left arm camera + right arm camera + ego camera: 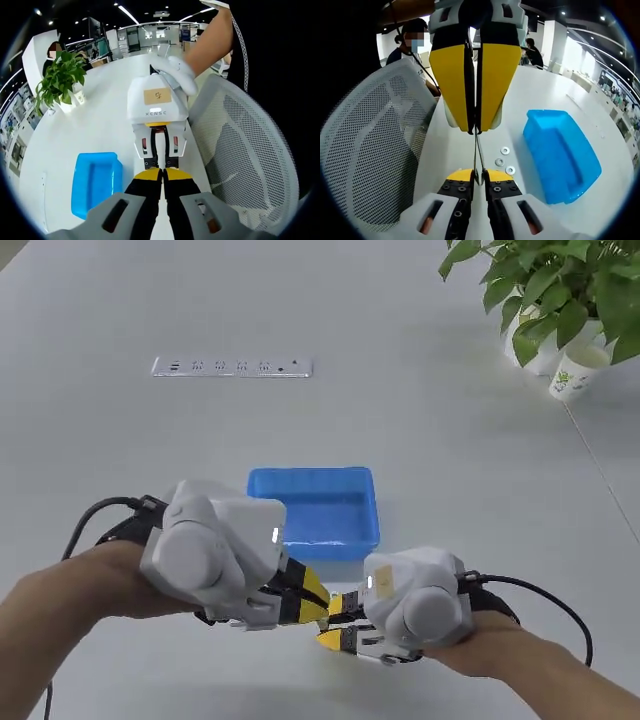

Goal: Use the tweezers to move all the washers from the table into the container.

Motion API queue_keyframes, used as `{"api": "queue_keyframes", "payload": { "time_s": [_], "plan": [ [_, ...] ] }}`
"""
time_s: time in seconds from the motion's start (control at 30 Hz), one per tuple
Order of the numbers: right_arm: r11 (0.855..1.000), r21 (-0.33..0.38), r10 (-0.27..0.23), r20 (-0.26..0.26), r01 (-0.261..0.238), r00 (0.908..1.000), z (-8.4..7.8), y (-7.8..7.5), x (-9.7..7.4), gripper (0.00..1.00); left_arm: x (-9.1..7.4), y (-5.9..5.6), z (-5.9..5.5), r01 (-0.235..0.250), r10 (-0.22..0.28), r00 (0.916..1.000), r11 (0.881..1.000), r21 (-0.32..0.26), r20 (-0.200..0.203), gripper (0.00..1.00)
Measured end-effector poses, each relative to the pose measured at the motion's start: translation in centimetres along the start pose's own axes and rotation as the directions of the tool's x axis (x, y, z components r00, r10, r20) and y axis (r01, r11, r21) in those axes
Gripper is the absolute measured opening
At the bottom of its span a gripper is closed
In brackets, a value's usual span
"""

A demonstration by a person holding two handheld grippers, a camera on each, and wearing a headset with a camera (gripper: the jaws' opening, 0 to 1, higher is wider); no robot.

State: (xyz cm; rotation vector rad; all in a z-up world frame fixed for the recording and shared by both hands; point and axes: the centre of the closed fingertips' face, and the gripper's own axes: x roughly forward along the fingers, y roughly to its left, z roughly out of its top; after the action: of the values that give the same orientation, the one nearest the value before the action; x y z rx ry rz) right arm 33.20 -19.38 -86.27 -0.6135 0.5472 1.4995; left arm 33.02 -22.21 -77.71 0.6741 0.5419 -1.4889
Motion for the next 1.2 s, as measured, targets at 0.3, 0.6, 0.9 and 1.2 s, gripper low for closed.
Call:
{"api": "queue_keyframes", "payload": {
  "time_s": [0.3, 0.6, 0.9, 1.2],
  "plan": [
    [1.000, -0.001, -0.001, 0.001, 0.001, 1.0000, 0.0, 0.1, 0.0, 0.10, 0.7, -0.2, -0.9, 0.018, -0.017, 0.9997, 1.000, 0.008, -0.017, 0.07],
    [1.000, -0.003, 0.002, 0.000, -0.002, 1.0000, -0.1, 0.1, -0.2, 0.11, 0.8, -0.1, -0.9, 0.014, -0.014, 0.9999, 1.000, -0.002, 0.000, 0.06],
    [1.000, -0.002, -0.007, 0.011, 0.007, 0.9999, 0.3, -0.1, -0.3, 0.12, 0.5, 0.0, -0.7, 0.010, -0.010, 1.0000, 1.000, 0.001, 0.000, 0.05],
    [1.000, -0.004, -0.028, 0.012, 0.028, 0.9995, 0.4, -0.9, -0.7, 0.12, 0.4, 0.5, -0.5, -0.004, 0.004, 1.0000, 1.000, 0.023, 0.003, 0.05]
  ]
}}
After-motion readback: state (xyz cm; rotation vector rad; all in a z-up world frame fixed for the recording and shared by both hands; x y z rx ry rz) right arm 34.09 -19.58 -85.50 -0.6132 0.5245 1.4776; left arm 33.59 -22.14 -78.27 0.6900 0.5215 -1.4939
